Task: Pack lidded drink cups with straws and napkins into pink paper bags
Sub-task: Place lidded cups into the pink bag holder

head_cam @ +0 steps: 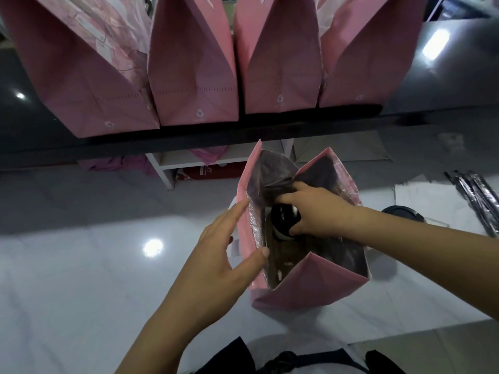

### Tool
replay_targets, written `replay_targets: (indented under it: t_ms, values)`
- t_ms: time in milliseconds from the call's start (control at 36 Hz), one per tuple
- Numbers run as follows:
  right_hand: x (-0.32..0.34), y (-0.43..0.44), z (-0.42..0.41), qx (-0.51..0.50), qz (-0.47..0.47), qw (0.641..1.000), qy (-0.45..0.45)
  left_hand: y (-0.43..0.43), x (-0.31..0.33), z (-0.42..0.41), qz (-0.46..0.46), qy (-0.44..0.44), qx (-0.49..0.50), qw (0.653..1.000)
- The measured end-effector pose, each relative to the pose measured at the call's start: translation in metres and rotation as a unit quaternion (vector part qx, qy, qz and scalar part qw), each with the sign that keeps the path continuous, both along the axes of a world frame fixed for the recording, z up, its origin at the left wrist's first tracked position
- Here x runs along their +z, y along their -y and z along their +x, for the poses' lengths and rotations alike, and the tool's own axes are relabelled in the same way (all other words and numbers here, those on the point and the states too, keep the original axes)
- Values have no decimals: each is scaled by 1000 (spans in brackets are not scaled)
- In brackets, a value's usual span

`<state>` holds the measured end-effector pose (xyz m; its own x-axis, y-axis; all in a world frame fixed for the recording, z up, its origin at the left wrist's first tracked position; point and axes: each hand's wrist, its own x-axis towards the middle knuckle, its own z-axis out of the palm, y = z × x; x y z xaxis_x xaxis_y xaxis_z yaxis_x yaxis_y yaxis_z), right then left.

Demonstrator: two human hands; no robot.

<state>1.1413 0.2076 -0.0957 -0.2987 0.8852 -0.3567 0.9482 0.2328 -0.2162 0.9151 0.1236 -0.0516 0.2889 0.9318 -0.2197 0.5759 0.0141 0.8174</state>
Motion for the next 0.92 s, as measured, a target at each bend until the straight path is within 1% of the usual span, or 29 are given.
replay_targets:
  t_ms: [222,306,389,444,500,556,583,611,639,667,694,722,750,806,833,861,917]
  values:
    - [-7,-5,-1,13,-26,1000,-6,0,4,8,-10,47,7,999]
    - [-7,-3,1,22,-20,1000,0,-1,5,10,-4,60,-6,998]
    - [0,1,3,36,-8,999,31,-2,6,12,5,69,-14,998]
    - [16,6,4,41,10,999,22,-4,6,12,27,73,-23,997]
    - [43,17,6,39,34,998,-40,-4,6,12,57,66,-32,996]
    - [70,34,13,5,65,985,-159,-5,6,13,67,56,-34,996]
    - [79,44,19,-27,93,968,-233,-5,7,14,68,51,-34,996]
    - [84,53,27,-59,137,943,-298,-4,7,15,69,44,-35,996]
    - [84,60,37,-91,189,916,-342,-3,8,16,72,38,-35,996]
    - [79,66,48,-128,232,895,-360,-2,8,18,74,32,-34,996]
    - [71,69,61,-173,257,883,-353,-1,9,20,74,27,-31,996]
    - [60,70,77,-222,261,882,-324,1,9,21,72,20,-28,997]
    - [47,71,94,-270,238,892,-272,3,10,22,69,13,-25,997]
    - [21,74,127,-338,138,921,-139,7,12,25,65,-1,-25,998]
    - [10,77,139,-351,90,928,-92,9,13,26,65,-6,-28,997]
    - [-1,80,148,-358,53,930,-68,10,13,28,69,-10,-32,997]
    - [-16,87,157,-366,13,928,-63,10,13,31,79,-19,-36,996]
